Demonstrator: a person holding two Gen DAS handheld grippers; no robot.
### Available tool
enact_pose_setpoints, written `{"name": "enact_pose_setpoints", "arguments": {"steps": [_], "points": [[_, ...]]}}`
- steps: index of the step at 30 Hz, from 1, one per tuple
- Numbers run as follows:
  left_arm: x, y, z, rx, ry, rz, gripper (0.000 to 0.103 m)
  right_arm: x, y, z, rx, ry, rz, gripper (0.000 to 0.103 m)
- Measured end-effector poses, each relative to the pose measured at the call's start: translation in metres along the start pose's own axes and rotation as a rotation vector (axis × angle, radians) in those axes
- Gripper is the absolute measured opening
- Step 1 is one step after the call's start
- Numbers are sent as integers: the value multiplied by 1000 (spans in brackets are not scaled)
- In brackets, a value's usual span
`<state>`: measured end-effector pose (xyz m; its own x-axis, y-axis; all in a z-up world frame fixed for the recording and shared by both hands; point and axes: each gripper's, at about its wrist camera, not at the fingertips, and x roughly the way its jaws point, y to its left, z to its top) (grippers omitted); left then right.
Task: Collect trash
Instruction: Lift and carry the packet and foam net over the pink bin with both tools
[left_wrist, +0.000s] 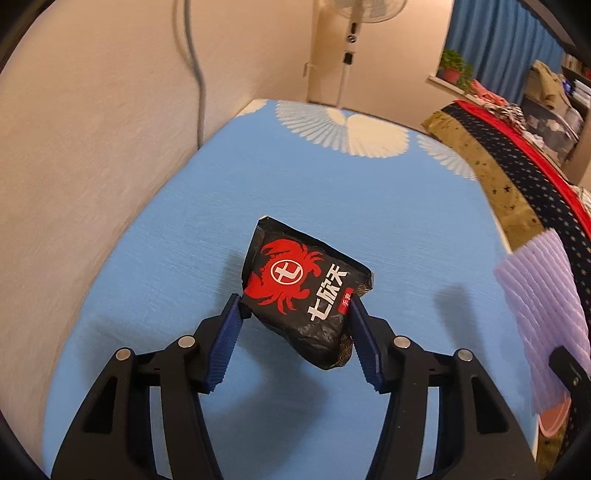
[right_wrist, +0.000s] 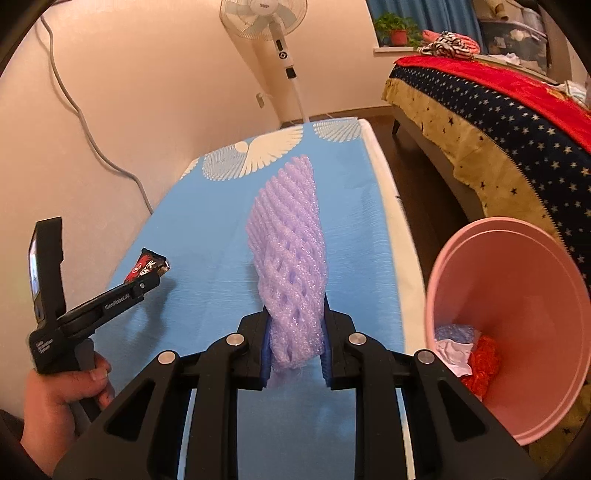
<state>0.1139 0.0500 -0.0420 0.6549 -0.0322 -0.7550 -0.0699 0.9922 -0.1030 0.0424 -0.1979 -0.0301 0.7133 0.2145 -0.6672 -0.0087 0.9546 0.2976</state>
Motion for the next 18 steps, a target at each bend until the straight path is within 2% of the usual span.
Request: {"name": "enact_pose_setpoints", "arguments": {"steps": [6, 13, 16, 18], "points": [[-36, -14, -9, 49, -41, -18, 56, -31, -5, -2, 1, -36, -18, 21], [-73, -32, -22, 92, -85, -77, 56, -63, -13, -3, 3, -78, -40, 21], [-86, -36, -29, 59, -99, -156, 56, -72, -17, -3, 7, -91, -49, 21], [-93, -41, -34, 60, -107, -170, 56, -81, -20, -3, 3, -106, -64, 21]]}}
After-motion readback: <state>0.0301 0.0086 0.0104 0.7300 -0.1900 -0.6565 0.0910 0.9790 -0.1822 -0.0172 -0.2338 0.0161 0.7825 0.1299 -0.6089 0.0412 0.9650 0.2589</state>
